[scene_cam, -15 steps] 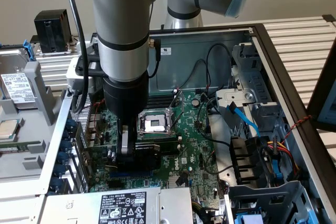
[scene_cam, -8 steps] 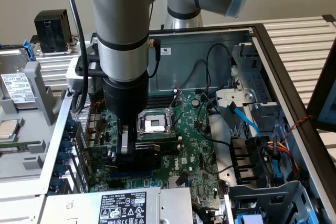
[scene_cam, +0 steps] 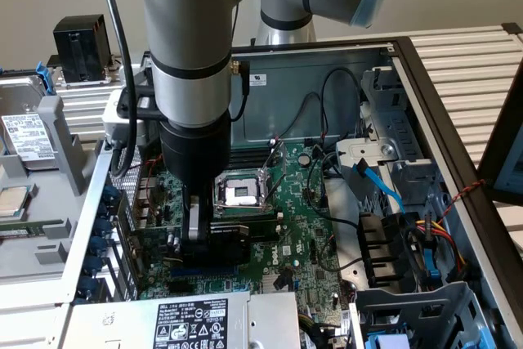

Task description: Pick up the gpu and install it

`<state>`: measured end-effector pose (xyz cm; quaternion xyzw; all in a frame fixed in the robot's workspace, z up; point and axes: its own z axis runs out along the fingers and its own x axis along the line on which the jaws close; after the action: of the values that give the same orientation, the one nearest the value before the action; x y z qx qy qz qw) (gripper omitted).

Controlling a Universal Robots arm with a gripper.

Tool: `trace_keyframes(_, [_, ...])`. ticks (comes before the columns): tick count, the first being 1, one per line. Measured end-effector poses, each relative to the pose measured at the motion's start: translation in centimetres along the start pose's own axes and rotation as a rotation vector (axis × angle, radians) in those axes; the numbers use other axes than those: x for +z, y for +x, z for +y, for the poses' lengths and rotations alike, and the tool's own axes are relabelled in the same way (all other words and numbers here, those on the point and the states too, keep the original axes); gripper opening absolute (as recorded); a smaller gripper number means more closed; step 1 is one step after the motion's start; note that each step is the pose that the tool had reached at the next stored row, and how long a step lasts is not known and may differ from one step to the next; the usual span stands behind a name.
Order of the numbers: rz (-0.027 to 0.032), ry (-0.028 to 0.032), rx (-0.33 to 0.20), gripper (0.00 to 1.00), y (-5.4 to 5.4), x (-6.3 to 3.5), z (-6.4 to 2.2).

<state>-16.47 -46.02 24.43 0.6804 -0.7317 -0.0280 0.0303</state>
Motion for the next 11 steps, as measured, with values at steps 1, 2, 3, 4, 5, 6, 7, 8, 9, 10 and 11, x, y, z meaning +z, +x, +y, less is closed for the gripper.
trace_keyframes(1, [0.0001, 0.0, 0.0, 0.27, 0.0, 0.01, 0.0])
trace_keyframes(2, [0.0001, 0.0001, 0.0, 0.27, 0.0, 0.02, 0.0])
trace_keyframes(3, [0.0002, 0.0002, 0.0, 0.27, -0.01, 0.03, 0.0])
trace_keyframes(4, [0.0003, 0.0002, 0.0, 0.27, -0.01, 0.04, 0.0])
trace_keyframes(5, [0.0002, 0.0003, 0.0, 0.27, -0.01, 0.06, 0.0])
trace_keyframes(6, [0.0004, 0.0003, 0.0, 0.27, -0.01, 0.07, 0.0])
trace_keyframes(7, [0.0004, 0.0004, 0.0, 0.27, -0.01, 0.08, 0.0])
trace_keyframes(8, [0.0006, 0.0004, 0.0, 0.27, -0.01, 0.08, 0.0])
trace_keyframes(9, [0.0009, 0.0004, 0.0, 0.27, -0.02, 0.09, 0.0])
trace_keyframes(10, [0.0011, 0.0005, 0.0, 0.27, -0.02, 0.09, 0.0])
trace_keyframes(11, [0.0013, 0.0005, 0.0, 0.27, -0.02, 0.1, 0.0])
